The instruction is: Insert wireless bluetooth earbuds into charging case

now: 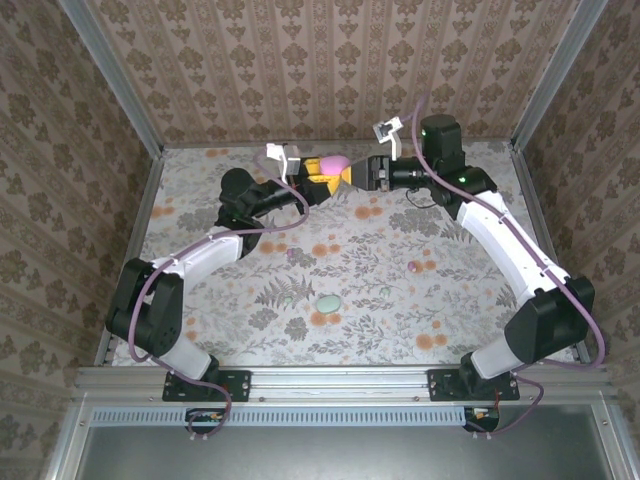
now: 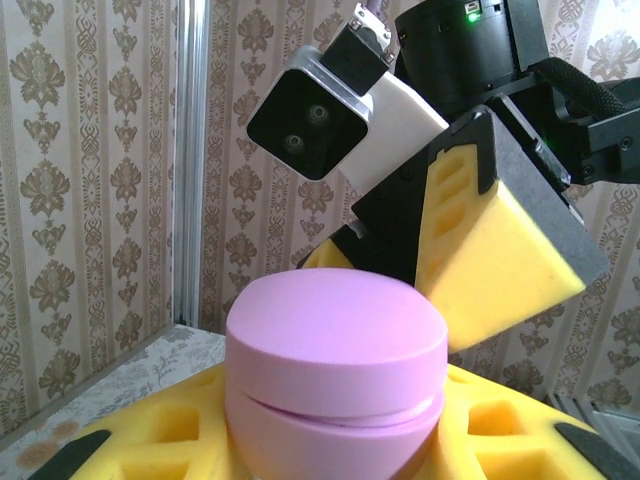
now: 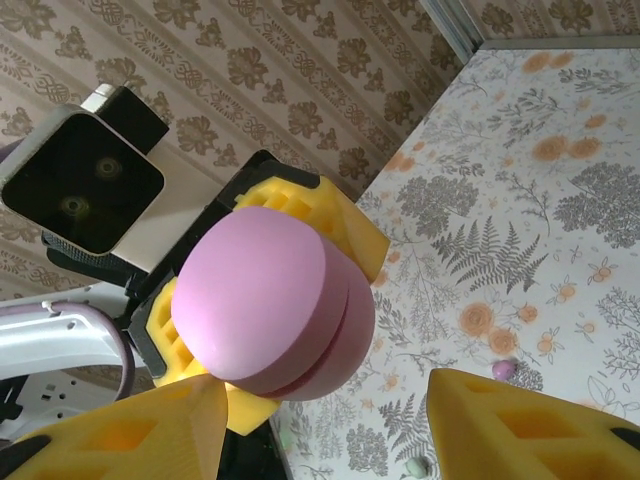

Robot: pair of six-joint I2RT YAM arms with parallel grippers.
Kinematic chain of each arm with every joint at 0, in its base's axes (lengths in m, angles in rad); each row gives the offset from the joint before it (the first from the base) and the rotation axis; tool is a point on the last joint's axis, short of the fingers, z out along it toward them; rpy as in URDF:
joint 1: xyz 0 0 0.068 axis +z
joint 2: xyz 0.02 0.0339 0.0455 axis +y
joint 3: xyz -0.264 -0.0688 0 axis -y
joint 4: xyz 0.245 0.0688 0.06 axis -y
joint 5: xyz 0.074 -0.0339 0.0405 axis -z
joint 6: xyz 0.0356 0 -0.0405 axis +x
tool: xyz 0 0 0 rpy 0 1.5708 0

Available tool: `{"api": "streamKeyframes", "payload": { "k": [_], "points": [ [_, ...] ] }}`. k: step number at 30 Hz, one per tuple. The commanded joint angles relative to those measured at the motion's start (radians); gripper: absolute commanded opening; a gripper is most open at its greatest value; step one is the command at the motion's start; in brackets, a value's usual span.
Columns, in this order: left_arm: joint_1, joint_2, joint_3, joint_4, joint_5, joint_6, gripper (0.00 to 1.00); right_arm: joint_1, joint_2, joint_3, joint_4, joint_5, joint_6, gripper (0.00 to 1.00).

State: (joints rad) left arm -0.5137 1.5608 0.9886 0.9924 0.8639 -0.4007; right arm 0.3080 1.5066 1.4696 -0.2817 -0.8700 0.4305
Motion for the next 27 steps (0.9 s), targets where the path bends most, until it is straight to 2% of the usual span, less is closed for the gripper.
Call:
{"api": "streamKeyframes", "payload": {
  "k": [1, 20, 27],
  "points": [
    [-0.008, 0.001, 0.022, 0.032, 0.064, -0.009, 0.32, -0.007, 0.025, 0.043, 0.011, 0.044, 0.052, 0.57],
    [-0.008, 0.001, 0.016, 0.025, 0.064, -0.002, 0.32, -0.019, 0.050, 0.070, 0.084, 0.094, 0.141, 0.61],
    [-0.009, -0.001, 0.013, 0.026, 0.057, -0.003, 0.32, -0.032, 0.030, 0.071, 0.101, 0.119, 0.167, 0.66]
  ]
}}
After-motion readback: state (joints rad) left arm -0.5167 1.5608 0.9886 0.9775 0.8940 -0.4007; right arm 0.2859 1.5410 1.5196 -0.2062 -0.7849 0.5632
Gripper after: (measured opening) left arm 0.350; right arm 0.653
